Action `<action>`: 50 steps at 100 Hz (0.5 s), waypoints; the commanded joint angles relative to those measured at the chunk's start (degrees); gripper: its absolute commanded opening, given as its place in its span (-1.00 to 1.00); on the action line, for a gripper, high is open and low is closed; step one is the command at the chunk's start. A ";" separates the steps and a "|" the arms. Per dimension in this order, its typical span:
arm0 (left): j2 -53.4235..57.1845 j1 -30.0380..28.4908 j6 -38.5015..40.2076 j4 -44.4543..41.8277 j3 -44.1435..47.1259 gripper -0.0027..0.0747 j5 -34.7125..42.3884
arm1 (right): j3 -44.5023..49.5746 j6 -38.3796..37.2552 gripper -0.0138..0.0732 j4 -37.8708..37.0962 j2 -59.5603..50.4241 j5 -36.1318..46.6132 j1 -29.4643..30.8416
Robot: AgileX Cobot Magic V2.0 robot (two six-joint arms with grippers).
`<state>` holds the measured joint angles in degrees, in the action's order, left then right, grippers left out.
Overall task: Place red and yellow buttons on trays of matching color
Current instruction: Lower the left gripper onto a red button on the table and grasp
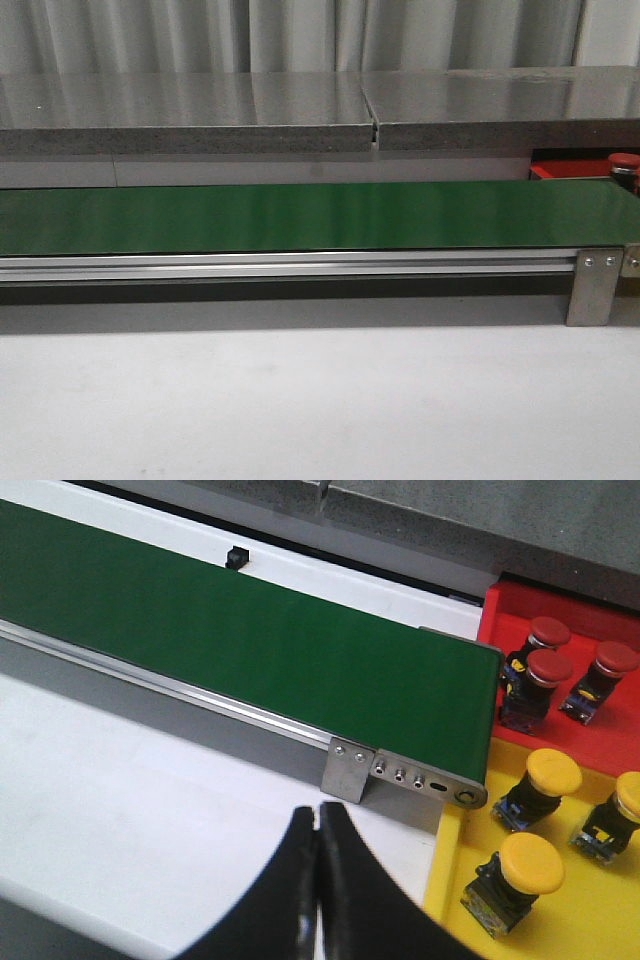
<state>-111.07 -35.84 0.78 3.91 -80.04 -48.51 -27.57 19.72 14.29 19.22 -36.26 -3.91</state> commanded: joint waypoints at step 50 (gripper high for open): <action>-0.66 -1.70 0.79 0.82 -1.83 0.36 11.44 | -1.49 0.31 -0.84 0.29 0.30 3.95 0.00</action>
<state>-114.13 -37.32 0.89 4.10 -80.36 -39.10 -27.57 19.72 14.29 19.22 -36.26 -3.91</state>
